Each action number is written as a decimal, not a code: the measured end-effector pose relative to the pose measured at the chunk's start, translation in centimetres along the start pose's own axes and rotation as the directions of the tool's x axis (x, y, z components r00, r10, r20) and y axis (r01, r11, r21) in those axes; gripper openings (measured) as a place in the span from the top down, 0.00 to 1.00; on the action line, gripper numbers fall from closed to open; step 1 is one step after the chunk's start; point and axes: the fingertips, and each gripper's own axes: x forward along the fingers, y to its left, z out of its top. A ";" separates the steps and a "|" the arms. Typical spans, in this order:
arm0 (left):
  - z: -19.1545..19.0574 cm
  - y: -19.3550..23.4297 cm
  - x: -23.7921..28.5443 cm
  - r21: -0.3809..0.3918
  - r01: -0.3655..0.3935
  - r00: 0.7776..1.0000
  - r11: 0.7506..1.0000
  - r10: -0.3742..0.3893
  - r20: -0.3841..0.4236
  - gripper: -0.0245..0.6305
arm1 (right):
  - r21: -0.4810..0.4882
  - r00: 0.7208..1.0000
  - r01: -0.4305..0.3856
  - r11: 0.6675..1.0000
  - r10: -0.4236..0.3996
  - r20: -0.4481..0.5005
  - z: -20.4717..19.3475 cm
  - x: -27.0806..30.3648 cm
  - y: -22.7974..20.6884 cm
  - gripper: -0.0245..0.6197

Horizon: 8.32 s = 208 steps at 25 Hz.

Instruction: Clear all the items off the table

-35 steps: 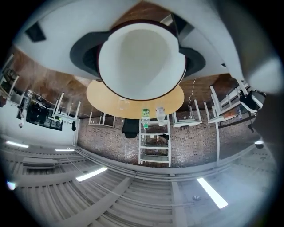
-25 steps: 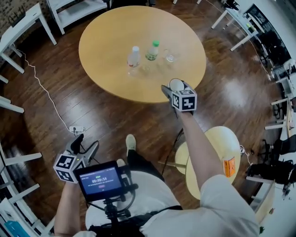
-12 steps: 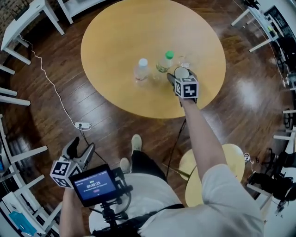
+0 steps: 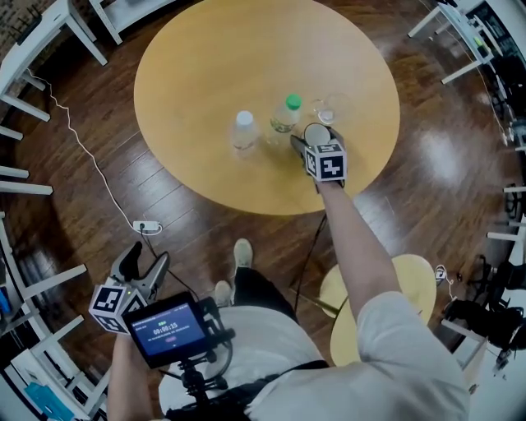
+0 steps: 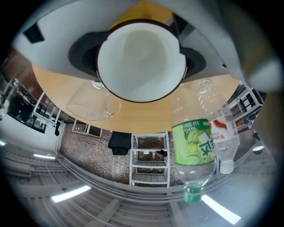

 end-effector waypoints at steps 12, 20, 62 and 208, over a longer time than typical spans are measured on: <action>-0.7 0.2 -0.2 0.019 0.032 0.999 0.999 -0.032 0.002 0.48 | -0.082 0.998 0.038 0.996 -0.033 0.061 0.1 -3.5 0.5 0.22; -0.3 -1.5 -0.7 0.095 0.120 0.992 0.988 -0.122 0.018 0.48 | -0.024 0.981 0.128 0.991 -0.123 0.150 -1.2 -13.0 0.3 0.22; -29.4 -49.0 -16.8 0.421 0.742 0.656 0.521 -0.693 -0.299 0.48 | 0.464 0.824 0.488 0.739 -0.566 0.035 -54.6 -79.9 14.5 0.22; -0.1 -2.5 -2.9 0.069 0.044 0.992 0.997 -0.052 0.117 0.48 | -0.084 0.895 0.090 0.992 -0.117 -0.429 -8.4 -9.0 -6.3 0.35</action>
